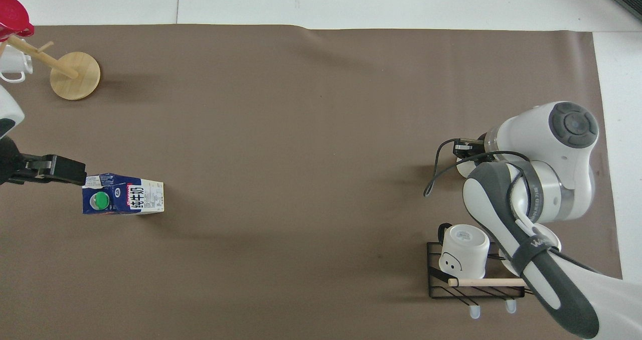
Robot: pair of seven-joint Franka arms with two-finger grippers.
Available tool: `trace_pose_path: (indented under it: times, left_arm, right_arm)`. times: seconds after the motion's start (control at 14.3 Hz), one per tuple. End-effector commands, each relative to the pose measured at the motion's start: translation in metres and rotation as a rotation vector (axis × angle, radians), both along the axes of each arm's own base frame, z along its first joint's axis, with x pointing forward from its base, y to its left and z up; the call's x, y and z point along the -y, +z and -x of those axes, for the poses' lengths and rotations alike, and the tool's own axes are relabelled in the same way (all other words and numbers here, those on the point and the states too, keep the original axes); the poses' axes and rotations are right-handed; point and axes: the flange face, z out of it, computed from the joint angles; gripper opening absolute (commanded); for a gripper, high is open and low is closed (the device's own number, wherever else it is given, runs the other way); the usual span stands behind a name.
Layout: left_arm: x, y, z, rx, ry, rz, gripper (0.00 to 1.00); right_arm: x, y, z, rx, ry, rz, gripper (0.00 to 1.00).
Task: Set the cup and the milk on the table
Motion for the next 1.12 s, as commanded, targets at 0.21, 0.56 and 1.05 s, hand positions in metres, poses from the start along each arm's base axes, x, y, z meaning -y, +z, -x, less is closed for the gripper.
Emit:
trace_pose_path:
  times: [0.21, 0.56, 1.05]
  left_arm:
    - [-0.002, 0.007, 0.002, 0.006, 0.009, -0.008, 1.00]
    - [-0.001, 0.007, 0.002, 0.006, 0.010, -0.009, 1.00]
    - [-0.002, 0.007, 0.001, 0.013, 0.004, -0.008, 1.00]
  right_arm:
    - [-0.023, 0.057, -0.015, 0.027, -0.153, -0.046, 0.00]
    - [-0.089, 0.075, -0.014, 0.029, -0.229, -0.057, 0.00]
    - [-0.185, 0.078, 0.011, 0.033, -0.381, -0.074, 0.00]
